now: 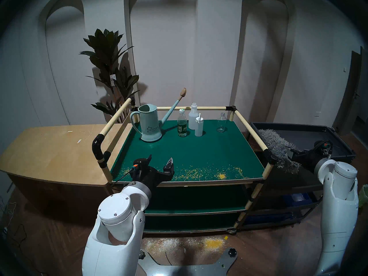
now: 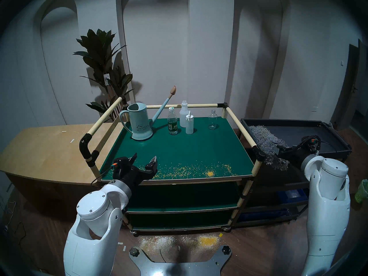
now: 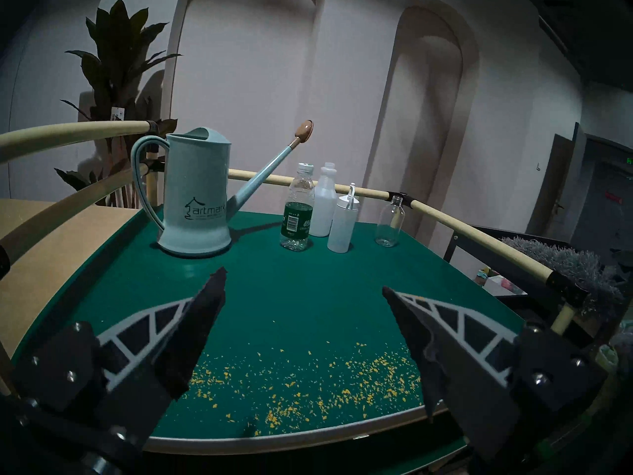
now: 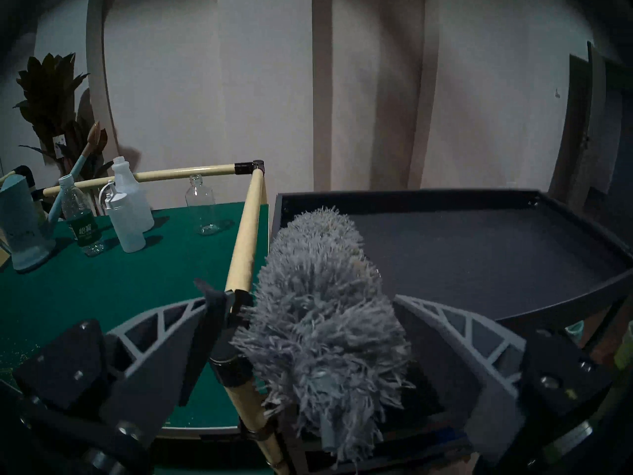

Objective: Dust the shelf with the duster

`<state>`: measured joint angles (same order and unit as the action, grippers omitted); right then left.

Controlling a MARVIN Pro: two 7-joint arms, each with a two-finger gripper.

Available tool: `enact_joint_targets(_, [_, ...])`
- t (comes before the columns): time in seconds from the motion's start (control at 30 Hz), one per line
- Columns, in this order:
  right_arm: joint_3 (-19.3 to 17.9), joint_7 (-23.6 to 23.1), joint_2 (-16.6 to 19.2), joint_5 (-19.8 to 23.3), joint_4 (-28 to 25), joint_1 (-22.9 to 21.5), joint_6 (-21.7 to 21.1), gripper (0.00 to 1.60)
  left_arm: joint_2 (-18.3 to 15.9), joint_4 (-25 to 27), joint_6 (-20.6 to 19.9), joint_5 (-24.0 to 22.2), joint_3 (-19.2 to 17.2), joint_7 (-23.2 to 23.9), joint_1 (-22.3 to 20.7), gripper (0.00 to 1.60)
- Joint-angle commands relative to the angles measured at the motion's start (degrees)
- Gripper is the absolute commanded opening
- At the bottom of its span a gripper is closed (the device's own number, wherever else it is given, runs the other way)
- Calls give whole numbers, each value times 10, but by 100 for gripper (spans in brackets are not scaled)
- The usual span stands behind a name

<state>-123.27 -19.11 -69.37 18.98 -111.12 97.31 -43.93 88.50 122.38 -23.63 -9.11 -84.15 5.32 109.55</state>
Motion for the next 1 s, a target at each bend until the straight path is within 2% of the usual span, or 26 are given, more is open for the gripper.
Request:
enact_joint_targets(0.0, [2, -28, 40, 20, 33, -51, -8, 160, 3, 16, -9, 3, 4, -5, -14, 160])
enact_joint_targets(0.1, [11, -32, 43, 16, 50, -58, 6, 160, 0, 16, -12, 8, 8, -6, -15, 160])
enact_joint_targets(0.27, [27, -18, 37, 8, 62, -70, 7, 160, -1, 14, -13, 10, 8, -10, -13, 160])
enact_joint_targets(0.77, [60, 31, 13, -27, 108, -84, 70, 160, -3, 3, 0, 14, 14, -11, -14, 160])
enact_joint_targets(0.97, [82, 37, 17, -41, 140, -94, 85, 160, -3, 0, 1, 18, 16, -11, -14, 160])
